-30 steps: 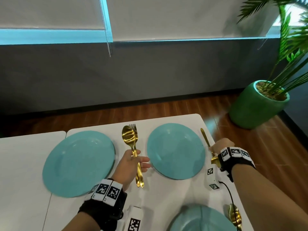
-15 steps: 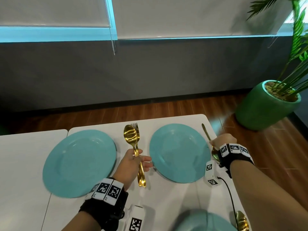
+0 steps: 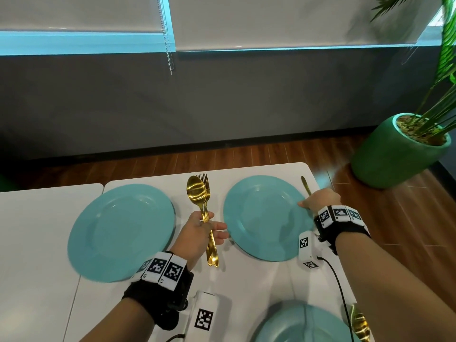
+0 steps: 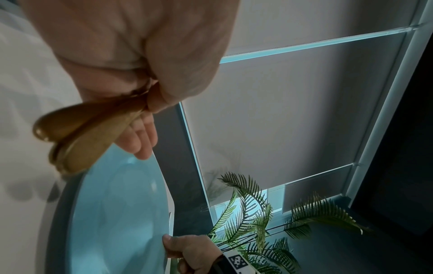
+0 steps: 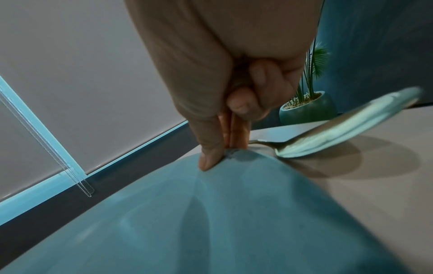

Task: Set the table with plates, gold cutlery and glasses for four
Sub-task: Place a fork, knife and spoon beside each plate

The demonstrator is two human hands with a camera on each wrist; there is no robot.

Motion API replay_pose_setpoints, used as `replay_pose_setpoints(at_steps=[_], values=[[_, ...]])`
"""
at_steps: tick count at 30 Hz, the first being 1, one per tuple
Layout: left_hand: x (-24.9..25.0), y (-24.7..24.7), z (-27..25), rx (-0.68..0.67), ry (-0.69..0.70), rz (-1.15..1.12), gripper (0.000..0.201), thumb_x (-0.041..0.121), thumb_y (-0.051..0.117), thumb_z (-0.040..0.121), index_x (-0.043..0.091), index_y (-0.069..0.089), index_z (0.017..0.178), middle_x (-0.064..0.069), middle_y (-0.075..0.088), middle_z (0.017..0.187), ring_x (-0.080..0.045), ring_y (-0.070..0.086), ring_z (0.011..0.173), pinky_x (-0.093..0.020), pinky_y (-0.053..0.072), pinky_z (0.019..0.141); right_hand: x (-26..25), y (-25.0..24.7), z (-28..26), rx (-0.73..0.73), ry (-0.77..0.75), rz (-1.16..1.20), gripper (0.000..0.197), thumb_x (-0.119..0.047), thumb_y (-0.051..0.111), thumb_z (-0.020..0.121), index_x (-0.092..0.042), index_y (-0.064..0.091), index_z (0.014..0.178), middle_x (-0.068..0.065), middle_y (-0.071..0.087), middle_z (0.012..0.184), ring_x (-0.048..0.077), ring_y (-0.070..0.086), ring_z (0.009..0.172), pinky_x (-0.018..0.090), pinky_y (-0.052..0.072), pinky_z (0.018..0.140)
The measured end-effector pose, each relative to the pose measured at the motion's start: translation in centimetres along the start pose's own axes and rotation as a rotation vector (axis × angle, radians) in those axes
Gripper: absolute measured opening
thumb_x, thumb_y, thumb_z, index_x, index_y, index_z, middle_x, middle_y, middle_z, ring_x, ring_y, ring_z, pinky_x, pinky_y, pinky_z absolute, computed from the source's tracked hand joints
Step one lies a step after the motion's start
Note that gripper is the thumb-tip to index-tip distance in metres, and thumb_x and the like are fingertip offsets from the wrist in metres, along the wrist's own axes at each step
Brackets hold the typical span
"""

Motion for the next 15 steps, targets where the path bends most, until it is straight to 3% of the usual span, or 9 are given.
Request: replay_pose_setpoints(at_steps=[2,5,8,12,15], values=[[-0.2,-0.1,0.1,0.007,-0.004,-0.004,0.013,0.005,0.037,0.099,0.009,0.041,0.110,-0.013,0.064,0.089,-0.024,0.065,0.073,-0.029,0.053,0.069,-0.1,-0.2,0.1,-0.002,0.008,0.018,0.051,-0.045,0.070,0.079,-0.002,0.061,0.106,0.008,0.061,0.089,0.020,0.063,0.085,0.024,0.051,0.077],[-0.1,-0.3,0.0,0.014,-0.004,-0.020,0.012,0.004,0.038,0.098,0.010,0.042,0.108,-0.013,0.065,0.088,-0.024,0.065,0.072,-0.028,0.053,0.067,-0.1,-0.3,0.3,-0.002,0.021,0.034,0.050,-0.042,0.071,0.080,0.000,0.060,0.105,0.007,0.056,0.081,0.021,0.066,0.091,0.025,0.052,0.080],[0.0,-0.5,-0.2,0.011,-0.003,-0.034,0.012,0.004,0.039,0.098,0.014,0.046,0.098,-0.012,0.064,0.088,-0.022,0.065,0.070,-0.027,0.053,0.066,0.1,-0.2,0.5,0.028,0.032,0.039,0.046,-0.038,0.073,0.080,0.000,0.060,0.101,0.006,0.047,0.063,0.021,0.057,0.075,0.027,0.052,0.074],[0.2,-0.9,-0.3,0.032,0.020,0.018,0.016,0.007,0.037,0.099,0.012,0.051,0.106,-0.008,0.063,0.087,-0.018,0.065,0.069,-0.022,0.052,0.061,-1.2,-1.2,-1.0,0.082,-0.081,0.114,0.036,-0.030,0.070,0.083,0.001,0.064,0.100,0.013,0.057,0.082,0.027,0.057,0.075,0.031,0.049,0.067],[0.2,-1.4,-0.5,0.043,0.013,0.057,0.017,0.007,0.035,0.099,0.010,0.049,0.109,-0.006,0.065,0.086,-0.018,0.061,0.064,-0.022,0.049,0.057,-5.7,-1.6,-5.2,0.110,-0.431,0.163,0.031,-0.029,0.062,0.088,-0.011,0.066,0.113,0.009,0.067,0.110,0.026,0.062,0.102,0.032,0.047,0.086]])
Point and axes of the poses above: each hand's wrist, its own z-axis towards the middle knuckle, its own y-axis out of the palm, x = y × z, the point moved 5 cm from there along z, towards the middle knuckle
